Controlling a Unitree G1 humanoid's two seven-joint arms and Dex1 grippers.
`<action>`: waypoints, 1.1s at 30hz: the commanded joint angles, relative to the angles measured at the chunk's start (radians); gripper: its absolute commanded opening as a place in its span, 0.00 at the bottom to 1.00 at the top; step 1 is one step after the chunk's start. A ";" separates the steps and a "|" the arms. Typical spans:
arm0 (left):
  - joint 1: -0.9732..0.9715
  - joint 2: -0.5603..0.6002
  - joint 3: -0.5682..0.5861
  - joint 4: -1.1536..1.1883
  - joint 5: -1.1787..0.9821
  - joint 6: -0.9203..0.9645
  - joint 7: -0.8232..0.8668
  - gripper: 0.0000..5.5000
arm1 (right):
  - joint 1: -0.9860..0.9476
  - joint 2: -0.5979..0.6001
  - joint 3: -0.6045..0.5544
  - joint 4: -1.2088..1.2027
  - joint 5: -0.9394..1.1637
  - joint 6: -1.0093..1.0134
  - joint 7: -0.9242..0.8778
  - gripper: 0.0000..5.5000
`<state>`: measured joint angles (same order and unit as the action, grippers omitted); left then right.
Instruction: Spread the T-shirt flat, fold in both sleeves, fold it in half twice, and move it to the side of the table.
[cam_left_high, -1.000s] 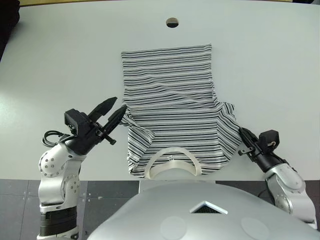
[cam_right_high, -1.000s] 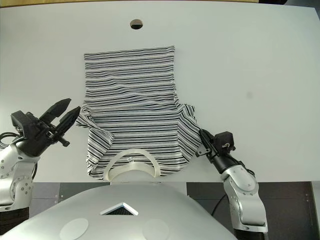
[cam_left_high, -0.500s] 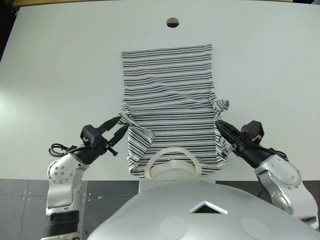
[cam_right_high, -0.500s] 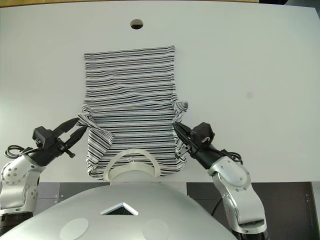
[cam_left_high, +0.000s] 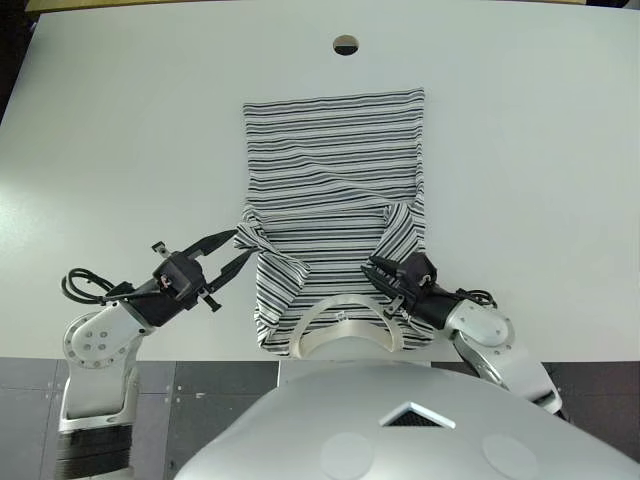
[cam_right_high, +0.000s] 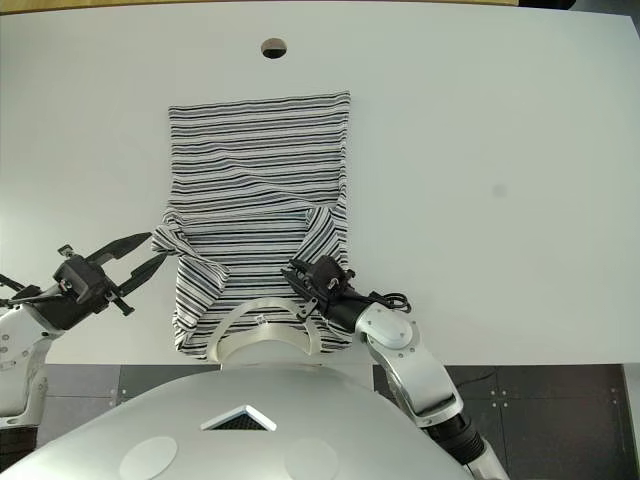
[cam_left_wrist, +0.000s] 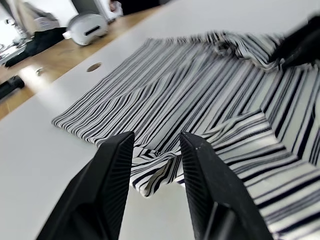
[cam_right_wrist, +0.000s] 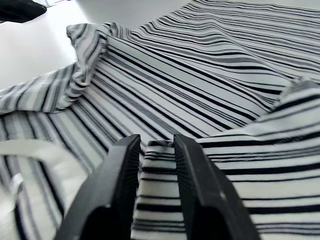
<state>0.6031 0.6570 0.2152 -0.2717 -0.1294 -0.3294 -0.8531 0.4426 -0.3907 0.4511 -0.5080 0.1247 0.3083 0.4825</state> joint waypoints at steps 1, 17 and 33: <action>0.052 0.085 0.063 -0.097 0.122 -0.029 -0.001 0.41 | 0.055 -0.122 -0.100 -0.144 0.044 -0.065 0.081 0.36; 0.110 0.283 -0.016 -0.140 0.374 -0.166 -0.086 0.51 | 0.138 -0.624 -0.329 0.048 -0.332 -0.546 0.428 0.37; 0.120 0.308 -0.129 -0.085 0.405 -0.245 -0.052 0.51 | 0.082 -0.542 -0.179 -0.028 -0.390 -0.610 0.385 0.37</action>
<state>0.7289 0.9708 0.1209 -0.3615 0.2582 -0.5787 -0.9055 0.5443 -0.9467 0.2595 -0.5419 -0.2518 -0.2977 0.8751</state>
